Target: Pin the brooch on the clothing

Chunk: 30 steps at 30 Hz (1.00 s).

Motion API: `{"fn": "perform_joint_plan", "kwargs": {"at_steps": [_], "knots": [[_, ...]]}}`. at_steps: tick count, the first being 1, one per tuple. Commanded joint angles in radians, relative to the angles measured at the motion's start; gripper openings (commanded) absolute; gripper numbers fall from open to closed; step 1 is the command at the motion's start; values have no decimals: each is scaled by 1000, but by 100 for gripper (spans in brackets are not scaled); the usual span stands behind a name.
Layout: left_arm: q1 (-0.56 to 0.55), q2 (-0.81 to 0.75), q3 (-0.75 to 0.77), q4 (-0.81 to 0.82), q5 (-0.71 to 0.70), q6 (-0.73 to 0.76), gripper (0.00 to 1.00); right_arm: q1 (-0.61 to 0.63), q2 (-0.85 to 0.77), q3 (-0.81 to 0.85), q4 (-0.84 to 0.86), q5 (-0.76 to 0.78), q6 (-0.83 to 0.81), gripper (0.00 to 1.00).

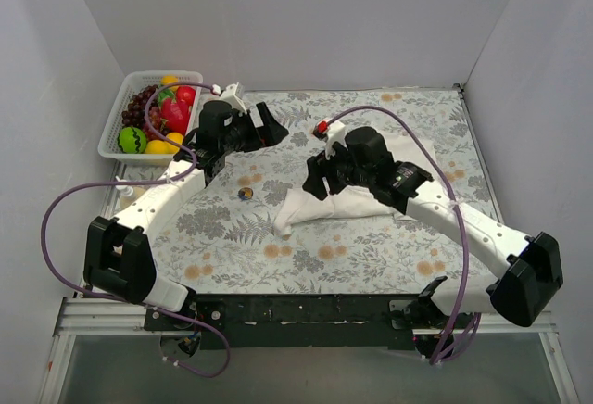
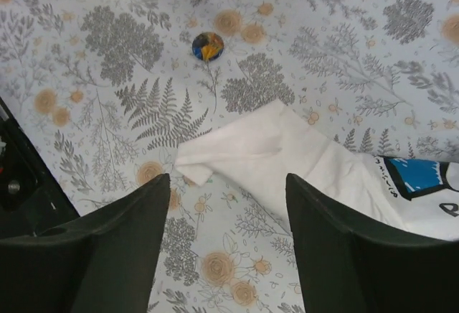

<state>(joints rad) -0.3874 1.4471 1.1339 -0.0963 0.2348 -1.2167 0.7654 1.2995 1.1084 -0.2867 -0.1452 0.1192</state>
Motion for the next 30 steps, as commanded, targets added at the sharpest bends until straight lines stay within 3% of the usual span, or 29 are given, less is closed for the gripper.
{"fn": "perform_joint_plan", "kwargs": {"at_steps": [1,3,9,16,24,30], "knots": [[2,-31,-17,1,-6,10,98,-11,-94,207,129,33,-10,77],[2,-37,-29,7,-3,2,98,-11,-91,298,145,19,43,92],[2,-76,-105,33,8,-20,98,-11,-52,557,130,-2,218,93],[1,-51,-154,64,20,-44,98,-11,-121,499,178,-1,277,93],[-5,-5,-131,78,38,-49,98,-12,-207,464,187,76,205,94],[-8,9,-129,90,41,-34,98,-12,-292,303,192,140,116,94]]}}
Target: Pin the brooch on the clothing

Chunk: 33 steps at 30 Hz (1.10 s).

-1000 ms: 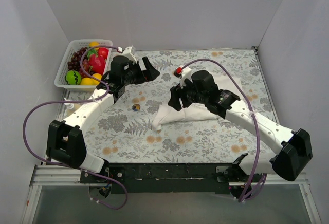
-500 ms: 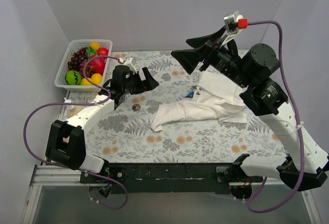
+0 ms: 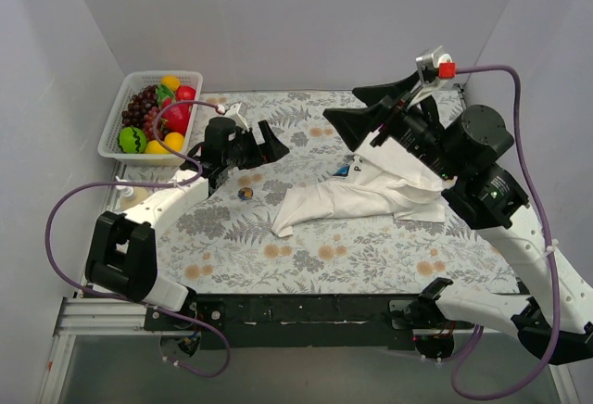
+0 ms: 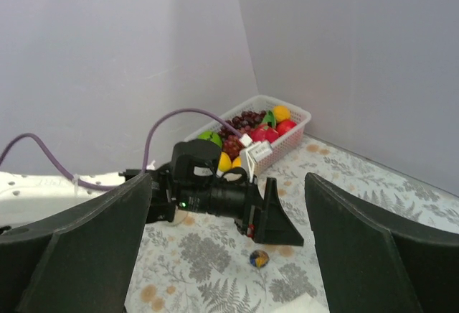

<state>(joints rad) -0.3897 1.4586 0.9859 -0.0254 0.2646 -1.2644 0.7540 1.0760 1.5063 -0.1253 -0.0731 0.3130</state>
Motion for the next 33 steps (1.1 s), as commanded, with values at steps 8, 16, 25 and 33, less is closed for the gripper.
{"fn": "perform_joint_plan", "kwargs": {"at_steps": [8,16,25,33], "knots": [[-5,-27,14,10,-10,34,98,-164,34,-144,-157,419,-59,96],[-5,-61,-9,-19,-22,48,98,-482,264,-171,-267,197,29,96],[-5,-53,-23,-30,-4,54,98,-743,268,-385,-272,81,168,96],[-5,-26,-16,-28,18,46,98,-930,171,-552,-306,48,186,96]]}}
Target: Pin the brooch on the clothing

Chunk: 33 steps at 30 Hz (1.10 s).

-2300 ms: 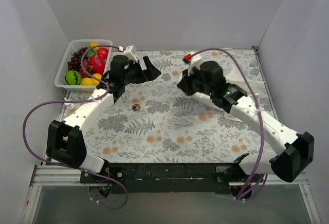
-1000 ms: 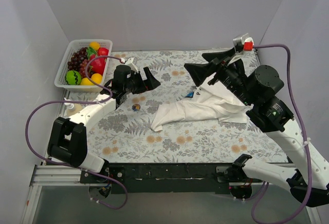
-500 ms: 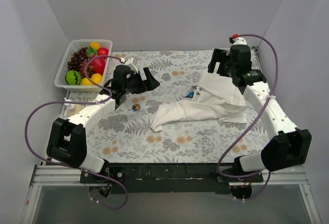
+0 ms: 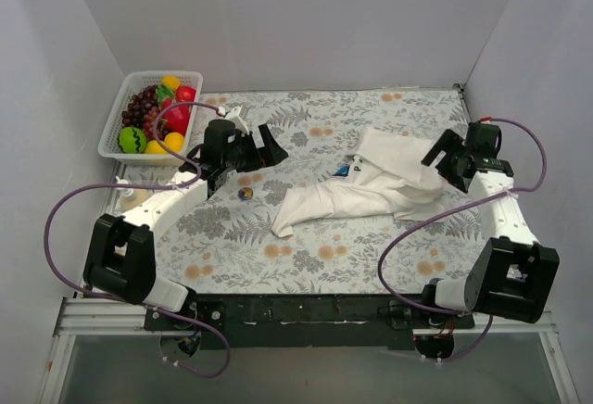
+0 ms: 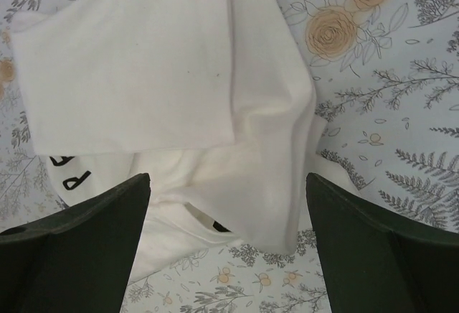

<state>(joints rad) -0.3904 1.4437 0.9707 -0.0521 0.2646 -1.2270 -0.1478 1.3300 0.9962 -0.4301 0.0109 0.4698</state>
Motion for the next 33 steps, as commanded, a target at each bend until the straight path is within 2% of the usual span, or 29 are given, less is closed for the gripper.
{"fn": "perform_joint_plan", "kwargs": {"at_steps": [1,9,11,15,16,17,18,27,31,33], "knots": [[-4,-8,-1,-2,21,8,98,-36,-98,-54,-1,-32,27,96],[-4,-9,-6,9,35,3,98,-45,-75,-131,8,-67,26,93],[-4,-11,-4,9,35,4,98,-45,-63,-162,39,-87,29,82],[-4,-19,2,6,30,4,98,-47,-32,-185,88,-137,38,72],[-4,-20,3,3,28,4,98,-45,-23,-183,100,-146,32,58],[-4,-23,5,1,30,4,98,-45,-22,-174,119,-152,32,11],[-4,-26,6,1,30,4,98,-45,-20,-159,120,-155,32,2],[-4,-37,42,3,36,8,98,-24,-77,119,113,-146,-6,1],[-5,-13,88,0,71,6,98,42,-57,367,64,-106,-33,1],[-4,-5,106,1,87,3,98,97,-42,438,48,-95,-45,1]]}}
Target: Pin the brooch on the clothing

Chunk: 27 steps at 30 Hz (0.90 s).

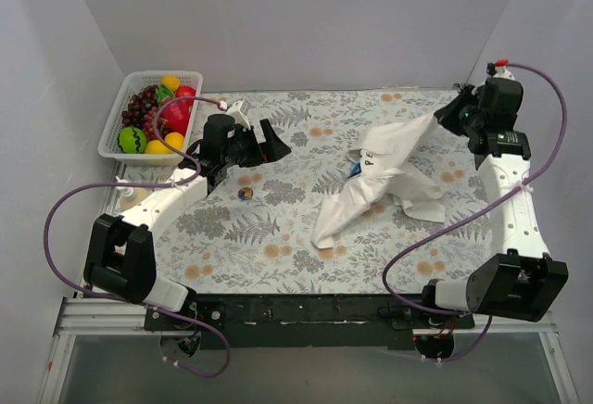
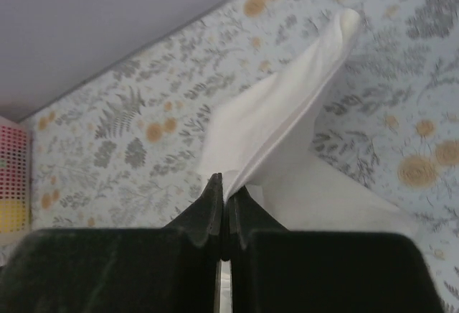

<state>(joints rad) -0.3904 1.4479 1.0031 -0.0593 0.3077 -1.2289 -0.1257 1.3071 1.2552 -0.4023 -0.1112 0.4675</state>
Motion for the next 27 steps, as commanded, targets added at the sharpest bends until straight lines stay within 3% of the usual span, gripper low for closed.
{"fn": "perform_joint_plan", "kwargs": {"at_steps": [1,7,11,17,24,25,27], "knots": [[-4,-9,92,9,45,5,98,95,-14,240,7,34,-62,1],[-5,-27,147,-16,39,26,98,274,43,440,-33,35,-154,1],[-4,-41,149,-25,28,26,98,389,81,475,-46,-125,-252,1],[-4,-61,131,-43,-18,22,98,555,104,296,-32,-269,-334,1],[33,-95,101,-83,-75,16,98,739,132,20,22,-313,-383,1],[35,-95,97,-85,-73,13,98,751,133,-6,40,-330,-388,19],[36,-93,91,-96,-71,12,98,771,129,-43,57,-349,-391,40]]}}
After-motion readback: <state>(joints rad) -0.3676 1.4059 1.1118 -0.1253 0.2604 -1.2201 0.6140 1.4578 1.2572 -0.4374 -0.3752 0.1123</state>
